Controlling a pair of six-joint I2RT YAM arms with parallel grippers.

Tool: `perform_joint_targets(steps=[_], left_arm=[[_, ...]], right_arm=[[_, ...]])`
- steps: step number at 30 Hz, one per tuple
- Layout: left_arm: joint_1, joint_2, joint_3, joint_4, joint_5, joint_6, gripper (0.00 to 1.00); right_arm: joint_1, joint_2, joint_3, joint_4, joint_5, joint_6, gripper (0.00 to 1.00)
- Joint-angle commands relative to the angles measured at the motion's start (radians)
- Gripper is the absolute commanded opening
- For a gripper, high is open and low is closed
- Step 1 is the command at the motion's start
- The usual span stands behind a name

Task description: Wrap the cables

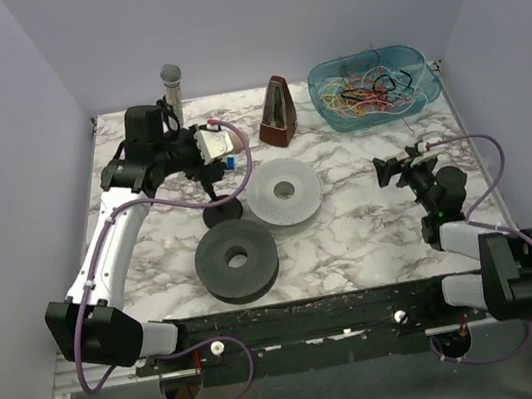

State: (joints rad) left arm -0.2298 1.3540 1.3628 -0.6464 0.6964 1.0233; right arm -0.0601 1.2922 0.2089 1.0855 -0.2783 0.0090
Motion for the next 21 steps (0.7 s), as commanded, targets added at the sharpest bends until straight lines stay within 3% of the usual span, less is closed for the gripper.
perform_joint_targets(steps=[1, 10, 17, 21], left_arm=[[-0.022, -0.019, 0.093, 0.097, -0.086, -0.212, 0.00], [-0.068, -0.009, 0.284, 0.027, -0.190, -0.287, 0.00], [-0.150, 0.028, 0.505, -0.097, -0.216, -0.310, 0.00], [-0.235, 0.065, 0.602, -0.137, -0.202, -0.333, 0.00]], right_arm=[[0.000, -0.175, 0.121, -0.264, -0.088, -0.052, 1.00], [0.011, -0.442, 0.352, -0.571, -0.327, 0.061, 1.00], [0.109, -0.531, 0.584, -0.774, -0.389, 0.075, 1.00], [0.132, -0.519, 0.699, -0.819, -0.508, 0.123, 1.00]])
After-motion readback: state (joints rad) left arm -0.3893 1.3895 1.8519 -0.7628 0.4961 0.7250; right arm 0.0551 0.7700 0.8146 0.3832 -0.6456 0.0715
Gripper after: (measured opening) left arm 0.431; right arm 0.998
